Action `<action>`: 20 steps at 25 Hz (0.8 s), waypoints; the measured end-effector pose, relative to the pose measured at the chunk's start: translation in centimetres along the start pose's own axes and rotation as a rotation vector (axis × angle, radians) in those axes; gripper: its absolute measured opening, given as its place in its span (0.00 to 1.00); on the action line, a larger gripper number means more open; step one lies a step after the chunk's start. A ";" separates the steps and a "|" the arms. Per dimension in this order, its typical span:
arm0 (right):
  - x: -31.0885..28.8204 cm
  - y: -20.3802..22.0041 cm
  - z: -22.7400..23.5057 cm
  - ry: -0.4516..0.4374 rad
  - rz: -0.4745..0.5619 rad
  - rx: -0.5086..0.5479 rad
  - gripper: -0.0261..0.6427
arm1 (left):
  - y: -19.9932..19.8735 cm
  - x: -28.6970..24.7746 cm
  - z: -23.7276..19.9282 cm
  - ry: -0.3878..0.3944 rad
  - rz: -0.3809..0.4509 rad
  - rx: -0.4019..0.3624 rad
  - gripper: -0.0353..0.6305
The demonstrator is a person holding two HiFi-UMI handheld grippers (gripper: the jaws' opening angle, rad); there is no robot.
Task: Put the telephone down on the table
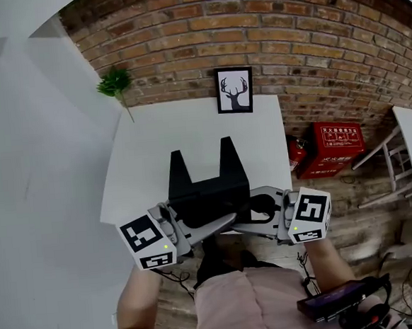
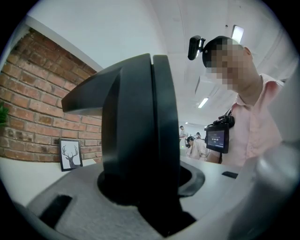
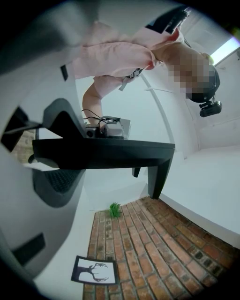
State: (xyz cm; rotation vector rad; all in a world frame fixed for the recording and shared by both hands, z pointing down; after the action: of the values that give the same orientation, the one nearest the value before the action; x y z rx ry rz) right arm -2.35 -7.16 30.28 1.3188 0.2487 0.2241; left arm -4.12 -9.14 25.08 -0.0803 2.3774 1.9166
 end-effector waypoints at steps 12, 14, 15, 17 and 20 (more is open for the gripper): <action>-5.5 -2.0 7.0 0.162 0.026 -0.023 0.31 | -1.6 2.6 -8.8 0.153 -0.028 0.003 0.31; -6.4 -2.7 7.9 0.190 0.036 -0.013 0.31 | -2.3 3.1 -10.0 0.180 -0.032 -0.011 0.31; -6.9 -3.0 8.4 0.205 0.040 -0.008 0.31 | -2.6 3.4 -10.5 0.194 -0.033 -0.018 0.31; -7.8 -3.6 9.2 0.233 0.049 0.002 0.31 | -3.1 4.0 -11.6 0.221 -0.037 -0.034 0.31; -9.0 -3.9 10.2 0.271 0.063 0.012 0.31 | -3.4 4.7 -12.9 0.252 -0.044 -0.050 0.31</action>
State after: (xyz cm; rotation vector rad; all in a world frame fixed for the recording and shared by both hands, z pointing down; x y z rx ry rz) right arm -7.75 -20.23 29.27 1.3083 0.4383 0.4566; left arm -8.96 -22.44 24.03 -0.3970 2.4530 2.0552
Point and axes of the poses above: the fingertips, and each gripper's own axes: x backward along the fingers, z to its right, y out of its underside, the point moved 2 cm from there along x, backward along the fingers, and after that the axes turned 1 degree about z, right-handed, at the moved point
